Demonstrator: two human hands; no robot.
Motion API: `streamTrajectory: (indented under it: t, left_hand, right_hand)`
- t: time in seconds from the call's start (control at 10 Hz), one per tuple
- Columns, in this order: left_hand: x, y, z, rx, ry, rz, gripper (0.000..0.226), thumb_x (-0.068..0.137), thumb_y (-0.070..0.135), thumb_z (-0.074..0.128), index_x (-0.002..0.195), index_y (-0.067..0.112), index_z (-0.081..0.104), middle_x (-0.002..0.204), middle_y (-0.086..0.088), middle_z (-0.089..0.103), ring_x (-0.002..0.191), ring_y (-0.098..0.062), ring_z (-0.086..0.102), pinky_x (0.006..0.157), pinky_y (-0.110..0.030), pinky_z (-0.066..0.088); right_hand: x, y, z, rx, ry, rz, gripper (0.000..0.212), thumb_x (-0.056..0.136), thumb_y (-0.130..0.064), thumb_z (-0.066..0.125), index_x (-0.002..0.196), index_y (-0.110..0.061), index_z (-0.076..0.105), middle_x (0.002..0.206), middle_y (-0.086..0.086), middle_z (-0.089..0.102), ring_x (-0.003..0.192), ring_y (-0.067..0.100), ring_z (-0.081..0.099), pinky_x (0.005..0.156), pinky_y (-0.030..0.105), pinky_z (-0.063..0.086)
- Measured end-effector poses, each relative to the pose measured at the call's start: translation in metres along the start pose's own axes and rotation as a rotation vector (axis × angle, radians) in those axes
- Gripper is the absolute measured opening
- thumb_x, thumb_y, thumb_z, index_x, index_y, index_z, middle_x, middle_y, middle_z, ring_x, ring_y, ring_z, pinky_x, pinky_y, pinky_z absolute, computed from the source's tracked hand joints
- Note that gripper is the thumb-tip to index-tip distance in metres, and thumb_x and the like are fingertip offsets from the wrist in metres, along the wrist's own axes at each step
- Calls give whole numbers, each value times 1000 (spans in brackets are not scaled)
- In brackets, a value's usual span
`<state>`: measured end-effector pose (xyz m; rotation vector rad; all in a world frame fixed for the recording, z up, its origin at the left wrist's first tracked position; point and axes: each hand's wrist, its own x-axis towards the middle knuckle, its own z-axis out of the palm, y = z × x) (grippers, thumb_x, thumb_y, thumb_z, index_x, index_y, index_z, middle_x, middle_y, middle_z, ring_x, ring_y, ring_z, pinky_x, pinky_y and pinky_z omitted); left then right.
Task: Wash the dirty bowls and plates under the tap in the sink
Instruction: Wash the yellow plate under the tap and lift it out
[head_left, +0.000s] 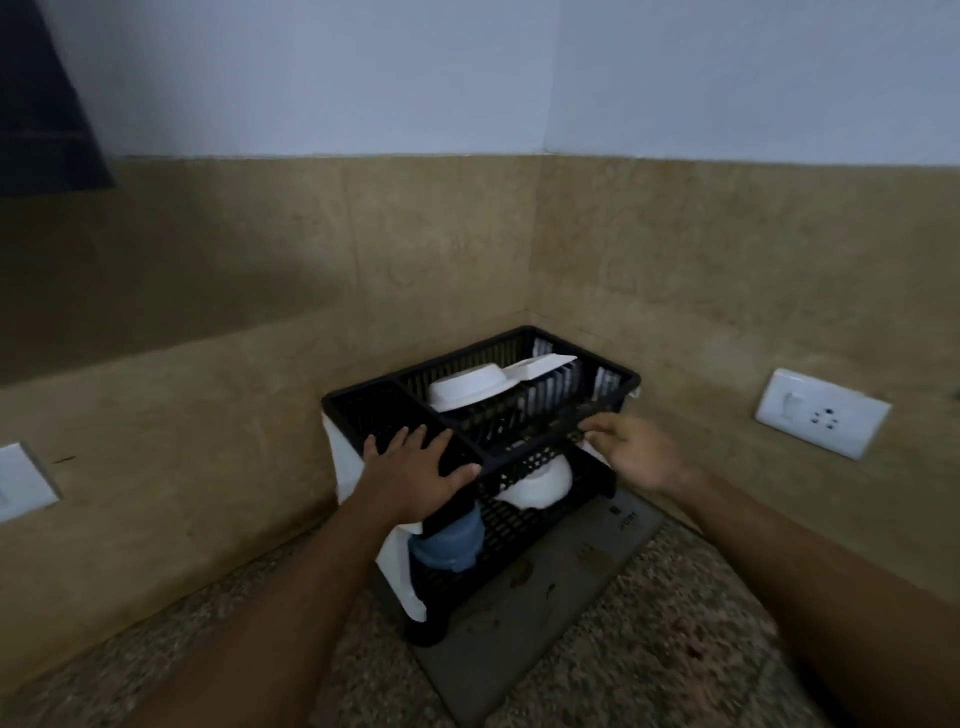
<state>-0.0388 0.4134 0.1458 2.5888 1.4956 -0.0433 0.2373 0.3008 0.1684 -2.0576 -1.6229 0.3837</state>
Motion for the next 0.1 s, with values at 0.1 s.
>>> streamTrajectory:
  t: [0.1]
  left_hand:
    - [-10,18,-4,-5,133,60,72,94,70,25,153,30,27,163,-5,20,149,-24,18,120,-54,8]
  right_hand:
    - [-54,23,-27,38,124,77,29,102,-22,50,124,-12,66,129,6,64,115,23,59,93,28,43]
